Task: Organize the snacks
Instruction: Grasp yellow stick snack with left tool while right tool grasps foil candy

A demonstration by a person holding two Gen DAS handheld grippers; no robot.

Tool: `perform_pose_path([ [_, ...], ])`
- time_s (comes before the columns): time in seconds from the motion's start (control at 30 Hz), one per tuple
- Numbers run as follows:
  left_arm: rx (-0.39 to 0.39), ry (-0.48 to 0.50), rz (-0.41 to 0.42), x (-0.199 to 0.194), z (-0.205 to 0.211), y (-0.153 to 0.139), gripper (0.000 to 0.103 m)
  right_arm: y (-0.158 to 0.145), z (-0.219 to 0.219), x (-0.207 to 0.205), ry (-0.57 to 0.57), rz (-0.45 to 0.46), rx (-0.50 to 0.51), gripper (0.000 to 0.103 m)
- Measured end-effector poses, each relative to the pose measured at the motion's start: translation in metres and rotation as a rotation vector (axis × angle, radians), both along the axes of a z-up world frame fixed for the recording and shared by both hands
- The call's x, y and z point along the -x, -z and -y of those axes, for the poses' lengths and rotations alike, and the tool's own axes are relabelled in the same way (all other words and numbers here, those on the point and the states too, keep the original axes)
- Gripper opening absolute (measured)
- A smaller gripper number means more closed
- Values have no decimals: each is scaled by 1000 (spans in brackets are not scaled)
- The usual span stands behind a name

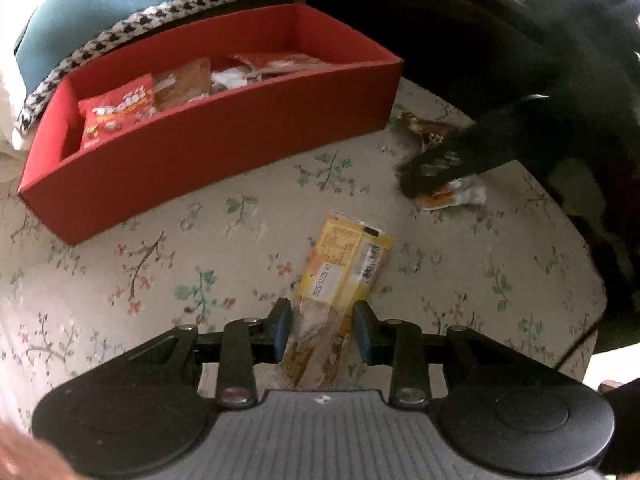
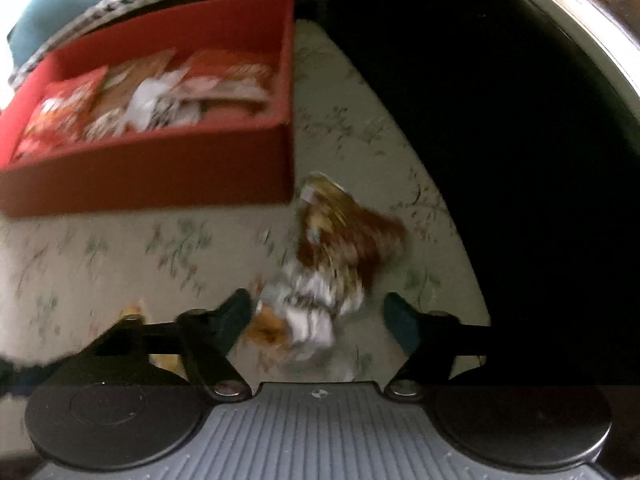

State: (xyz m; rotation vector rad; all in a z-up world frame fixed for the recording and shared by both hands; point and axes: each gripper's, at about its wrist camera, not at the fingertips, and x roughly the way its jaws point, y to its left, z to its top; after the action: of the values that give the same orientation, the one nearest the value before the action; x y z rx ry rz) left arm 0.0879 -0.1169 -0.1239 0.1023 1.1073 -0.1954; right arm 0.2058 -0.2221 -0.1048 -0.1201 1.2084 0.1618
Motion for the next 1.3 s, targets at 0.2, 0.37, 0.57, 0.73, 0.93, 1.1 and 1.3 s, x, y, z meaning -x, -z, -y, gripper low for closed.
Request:
perform_pose_path([
  [0.2,-11,-1,2,7,-6,0,29,-5,9,14,-15,-25,-18,62],
  [0.37,-69,59,21,4,6,5,43,-4,4,4,-15,-11,-20,70],
  [0.57,-102,88,48,7,8,8,38,0,-4,6,-70,-2,0,68],
  [0.73,-125,79,44,15,5,5,29,-6,7,19,-71,-17,-35,53],
  [0.93,-138,39,78,23,-3,-7,25,-15,-5,30,-109,8,-31,46],
  [1.1,-139,11,111,21,-13,-19,24,-22,-10,32,-113,27,-52,42],
  [1.3,-107,-8,75,15,-28,-13,29,-9,-11,28,-99,-21,-44,55],
])
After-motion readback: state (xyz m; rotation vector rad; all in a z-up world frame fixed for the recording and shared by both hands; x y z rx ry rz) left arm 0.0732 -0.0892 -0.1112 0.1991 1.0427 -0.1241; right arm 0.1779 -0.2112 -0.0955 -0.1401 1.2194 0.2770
